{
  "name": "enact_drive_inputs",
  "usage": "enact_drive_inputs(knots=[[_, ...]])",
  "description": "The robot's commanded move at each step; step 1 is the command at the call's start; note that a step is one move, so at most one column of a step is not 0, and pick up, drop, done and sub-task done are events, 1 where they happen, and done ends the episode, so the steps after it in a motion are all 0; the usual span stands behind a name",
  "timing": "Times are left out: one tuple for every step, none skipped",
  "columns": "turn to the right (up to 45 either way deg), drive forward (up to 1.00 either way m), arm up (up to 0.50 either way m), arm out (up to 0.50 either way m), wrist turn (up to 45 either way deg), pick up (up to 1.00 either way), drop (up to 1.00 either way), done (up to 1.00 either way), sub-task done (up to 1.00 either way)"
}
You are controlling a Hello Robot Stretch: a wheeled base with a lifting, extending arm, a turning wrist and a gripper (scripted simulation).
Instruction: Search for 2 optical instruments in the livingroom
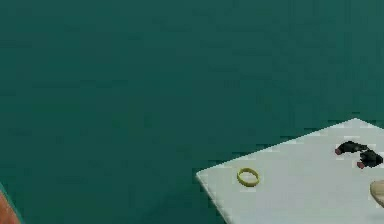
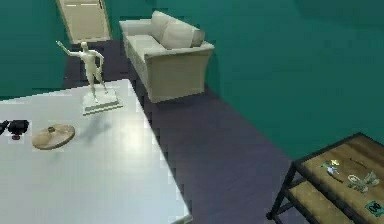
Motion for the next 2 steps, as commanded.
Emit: enact_drive_inputs(knots=[[42.0,0.0,0.0,0.0,0.0,0.0,0.0,0.0,0.0],[0.0,0.0,0.0,0.0,0.0,0.0,0.0,1.0,0.0]])
